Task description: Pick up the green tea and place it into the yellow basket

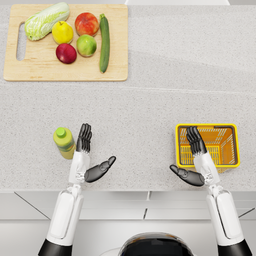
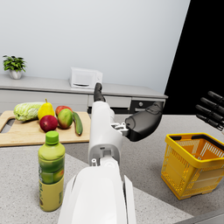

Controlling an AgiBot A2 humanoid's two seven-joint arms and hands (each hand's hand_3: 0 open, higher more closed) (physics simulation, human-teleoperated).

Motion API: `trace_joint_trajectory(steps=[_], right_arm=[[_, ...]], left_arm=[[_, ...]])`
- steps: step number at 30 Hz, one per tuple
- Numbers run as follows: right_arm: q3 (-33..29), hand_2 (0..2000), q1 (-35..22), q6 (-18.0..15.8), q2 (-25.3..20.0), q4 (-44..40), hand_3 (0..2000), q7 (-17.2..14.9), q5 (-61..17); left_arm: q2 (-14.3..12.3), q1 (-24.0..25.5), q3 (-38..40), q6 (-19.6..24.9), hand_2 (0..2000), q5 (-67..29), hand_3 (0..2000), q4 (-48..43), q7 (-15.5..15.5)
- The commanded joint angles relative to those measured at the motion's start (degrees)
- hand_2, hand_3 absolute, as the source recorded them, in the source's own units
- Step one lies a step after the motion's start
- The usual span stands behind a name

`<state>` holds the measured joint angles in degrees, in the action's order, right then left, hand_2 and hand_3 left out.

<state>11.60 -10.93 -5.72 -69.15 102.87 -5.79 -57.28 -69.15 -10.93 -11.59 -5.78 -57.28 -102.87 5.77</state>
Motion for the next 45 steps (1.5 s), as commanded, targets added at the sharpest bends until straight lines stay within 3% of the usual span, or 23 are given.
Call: trace_joint_trajectory(steps=[1, 11, 12, 15, 22, 25, 34, 38, 45], right_arm=[[0.0, 0, 0.0, 0.0, 0.0, 0.0, 0, 0.0, 0.0], [0.0, 0, 0.0, 0.0, 0.0, 0.0, 0, 0.0, 0.0], [1.72, 0, -0.11, 0.0, -0.06, -0.93, 0, 0.0, 0.0], [-2.33, 0, -2.71, 3.61, -1.89, 1.92, 0, 3.65, 0.0], [-13.94, 0, -4.24, 5.51, -2.61, 5.42, 0, 5.58, -17.83], [-16.94, 0, -3.68, 5.64, -2.83, 5.21, 0, 5.71, -21.95], [-14.92, 0, -1.58, 5.71, -3.61, 5.82, 0, 5.78, -24.21], [-13.1, 0, -0.12, 5.71, -3.87, 7.27, 0, 5.78, -24.29], [-12.19, 0, 0.8, 5.71, -4.44, 7.21, 0, 5.78, -24.32]], left_arm=[[0.0, 0.0, 0.0, 0.0, 0, 0.0, 0, 0.0, 0.0], [-0.06, -0.11, -1.71, 0.0, 0, 0.0, 0, 0.93, 0.0], [-0.38, -0.39, -1.0, 1.63, 0, 0.0, 0, 0.31, -1.63], [-1.64, -2.42, 5.44, 4.25, 0, 0.0, 0, -1.55, -4.24], [-1.49, -5.13, 18.85, 5.63, 0, -17.83, 0, -1.5, -5.62], [-1.71, -5.03, 22.56, 5.72, 0, -23.57, 0, 1.13, -5.71], [-2.77, -2.67, 17.85, 5.78, 0, -26.72, 0, 21.71, -5.76], [-3.37, -4.93, 15.75, 5.78, 0, -26.85, 0, 30.8, -5.76], [-4.89, -13.28, 13.88, 5.78, 0, -26.89, 0, 47.43, -5.76]])
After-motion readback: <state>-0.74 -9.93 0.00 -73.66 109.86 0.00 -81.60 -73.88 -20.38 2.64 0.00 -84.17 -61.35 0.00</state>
